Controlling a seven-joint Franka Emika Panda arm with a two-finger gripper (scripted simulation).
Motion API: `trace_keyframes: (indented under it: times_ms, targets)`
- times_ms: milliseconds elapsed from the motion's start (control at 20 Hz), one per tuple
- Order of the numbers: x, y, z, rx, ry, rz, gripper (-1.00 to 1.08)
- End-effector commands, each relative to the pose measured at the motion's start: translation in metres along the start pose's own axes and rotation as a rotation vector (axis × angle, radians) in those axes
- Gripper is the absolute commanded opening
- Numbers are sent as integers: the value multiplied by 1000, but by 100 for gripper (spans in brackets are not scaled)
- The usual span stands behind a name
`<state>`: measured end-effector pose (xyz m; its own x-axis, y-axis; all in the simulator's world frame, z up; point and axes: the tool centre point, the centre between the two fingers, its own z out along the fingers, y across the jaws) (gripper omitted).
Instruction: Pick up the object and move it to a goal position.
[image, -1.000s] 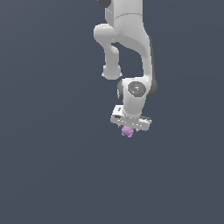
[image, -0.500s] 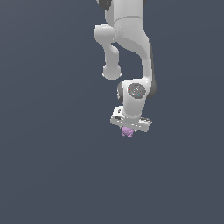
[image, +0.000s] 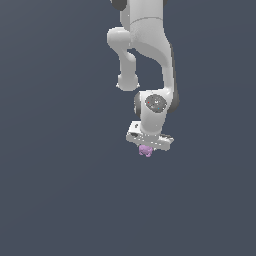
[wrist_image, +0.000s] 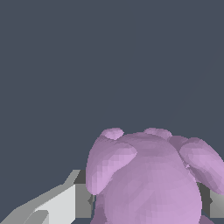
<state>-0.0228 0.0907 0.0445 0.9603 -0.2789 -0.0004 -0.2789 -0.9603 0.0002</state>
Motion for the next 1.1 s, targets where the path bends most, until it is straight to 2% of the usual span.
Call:
trace_keyframes:
  times_ms: [0,450,1050]
  targets:
    - [3,0,-6,0,1,0,-100]
    - [25,3,-57,0,1,0,-100]
    - [74,7,-166,0,1,0,-100]
